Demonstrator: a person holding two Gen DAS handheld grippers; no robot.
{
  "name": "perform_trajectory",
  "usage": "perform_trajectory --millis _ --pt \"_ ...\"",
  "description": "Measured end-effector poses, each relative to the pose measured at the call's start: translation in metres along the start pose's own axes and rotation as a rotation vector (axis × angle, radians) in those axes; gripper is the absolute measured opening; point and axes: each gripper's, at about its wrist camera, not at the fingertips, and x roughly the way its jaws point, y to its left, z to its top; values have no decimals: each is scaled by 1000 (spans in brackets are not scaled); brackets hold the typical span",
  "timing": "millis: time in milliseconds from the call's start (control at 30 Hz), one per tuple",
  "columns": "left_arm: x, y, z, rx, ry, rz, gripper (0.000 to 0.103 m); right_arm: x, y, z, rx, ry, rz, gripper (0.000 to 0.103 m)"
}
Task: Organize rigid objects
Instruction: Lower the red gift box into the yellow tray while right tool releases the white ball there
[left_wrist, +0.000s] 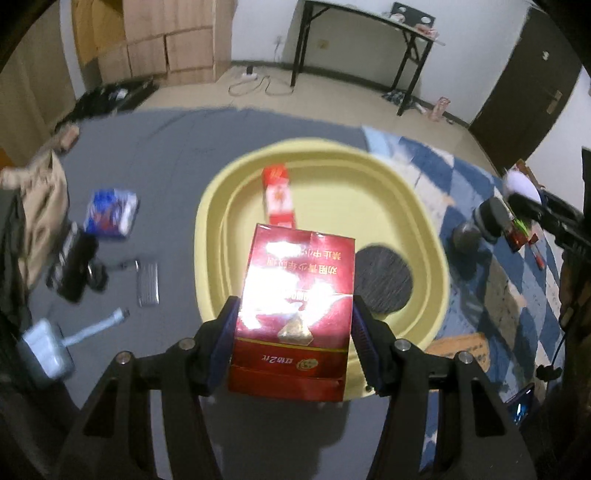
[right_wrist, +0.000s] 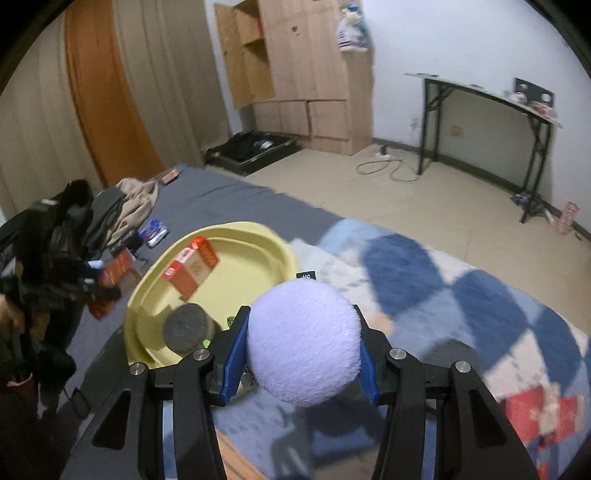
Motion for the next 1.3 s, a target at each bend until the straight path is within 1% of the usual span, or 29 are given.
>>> perform_trajectory --millis 100,133,200,333,400,467,633,733,767,833,867,933,967,1100,1133,1200,1233,1267,1300 --pt "18 3 -13 -5 38 -9 60 38 20 15 -11 56 50 50" --pt "22 2 -16 -1 47 -7 60 52 27 17 -12 76 64 50" --pt "28 0 -22 22 61 -26 60 75 33 21 -32 114 86 50" --pt "45 -5 -28 56 85 -39 60 108 35 29 -78 166 91 50" --pt "49 -7 -28 72 71 -36 59 126 41 34 -95 184 90 50" --pt "52 -9 -26 65 66 -41 58 142 47 36 -101 207 90 50" --pt "51 -16 -27 102 73 -51 58 169 64 40 -99 220 97 50" --pt "58 -14 -23 91 76 -62 58 188 73 39 -104 241 102 50" --pt "60 -14 -20 88 73 -55 58 193 77 38 -115 241 97 50" --pt "58 -15 -17 113 40 -32 58 200 80 40 -124 243 82 50" --pt "61 -18 -16 140 34 -17 58 206 79 42 -114 248 78 50" --pt "70 -18 -15 141 61 -16 58 214 73 44 -80 267 82 50" --pt "73 -19 -14 143 59 -16 58 221 69 45 -63 284 78 50" --pt "75 -19 -11 153 45 -11 58 244 69 45 -72 338 51 50" --pt "75 -20 -12 153 37 -10 58 248 71 44 -78 343 46 50" --pt "73 -20 -15 148 27 -29 58 249 72 45 -73 336 25 52" --pt "72 -19 -17 147 22 -36 59 250 72 46 -68 336 28 54" --pt "70 -20 -18 149 12 -34 61 250 72 46 -65 337 43 58" --pt "69 -21 -20 152 4 -29 70 249 73 47 -61 334 54 60"
